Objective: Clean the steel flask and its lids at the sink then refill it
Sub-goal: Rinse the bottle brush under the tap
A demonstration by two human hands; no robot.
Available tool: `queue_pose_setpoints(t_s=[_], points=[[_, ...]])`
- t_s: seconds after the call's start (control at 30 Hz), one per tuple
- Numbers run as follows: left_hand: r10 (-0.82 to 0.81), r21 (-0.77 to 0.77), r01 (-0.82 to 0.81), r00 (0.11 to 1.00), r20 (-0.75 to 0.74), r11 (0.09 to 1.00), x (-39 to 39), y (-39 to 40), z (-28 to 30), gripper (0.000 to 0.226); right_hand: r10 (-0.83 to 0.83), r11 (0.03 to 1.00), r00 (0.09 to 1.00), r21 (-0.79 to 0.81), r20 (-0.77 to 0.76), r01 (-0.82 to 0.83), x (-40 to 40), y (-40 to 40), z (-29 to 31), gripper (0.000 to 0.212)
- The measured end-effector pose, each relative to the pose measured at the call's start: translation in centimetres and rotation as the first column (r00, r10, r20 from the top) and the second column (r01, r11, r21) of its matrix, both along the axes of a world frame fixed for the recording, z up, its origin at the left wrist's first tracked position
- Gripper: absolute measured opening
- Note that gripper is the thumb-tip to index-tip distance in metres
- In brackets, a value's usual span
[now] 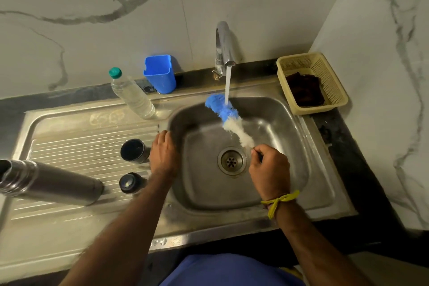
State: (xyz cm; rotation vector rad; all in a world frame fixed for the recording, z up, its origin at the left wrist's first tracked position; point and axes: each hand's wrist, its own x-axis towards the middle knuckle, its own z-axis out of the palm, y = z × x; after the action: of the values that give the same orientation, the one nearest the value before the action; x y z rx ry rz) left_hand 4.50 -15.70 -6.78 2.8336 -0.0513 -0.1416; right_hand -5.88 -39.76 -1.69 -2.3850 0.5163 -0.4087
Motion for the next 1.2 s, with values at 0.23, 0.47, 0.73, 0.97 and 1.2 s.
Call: queue_pose_setpoints(t_s=[0.23,0.47,0.73,0.97,1.2], points=[[-0.067,-0.002,0.067,0.998,0.019,0.998,-1.5,1.6,-3.1,0.058,-0.072,0.991,0.994,0.105,-0.078,0.08,-2.9,-1.6,-0.4,0.015],[-0.033,-0.08,0.036,0.999,0.029,0.996,-1.5,1.5,-3.1,0.062,0.036,0.419,0.92,0.842,-0.39,0.34,-2.2,-1.0,1.7,0.013],[-0.034,-0.108,0.036,0.999,0.018,0.994,-1.5,1.5,-2.9,0.07,0.213,0.655,0.829,0.705,-0.517,0.272,-3.9,-2.2,5.9,0.015],[-0.012,-0.125,0.018,0.999,0.05,0.992,-1.9,1.7,-3.0,0.058,0.267,0.38,0.95,0.924,-0.16,0.049,-0.9,-1.1,9.0,0.024],[-0.052,-0.102,0.06,0.995,0.083,0.993,-3.4,2.6,-3.9,0.054,0.404,0.69,0.913,0.637,0.057,-0.345,-0.9,1.0,10.4,0.013]])
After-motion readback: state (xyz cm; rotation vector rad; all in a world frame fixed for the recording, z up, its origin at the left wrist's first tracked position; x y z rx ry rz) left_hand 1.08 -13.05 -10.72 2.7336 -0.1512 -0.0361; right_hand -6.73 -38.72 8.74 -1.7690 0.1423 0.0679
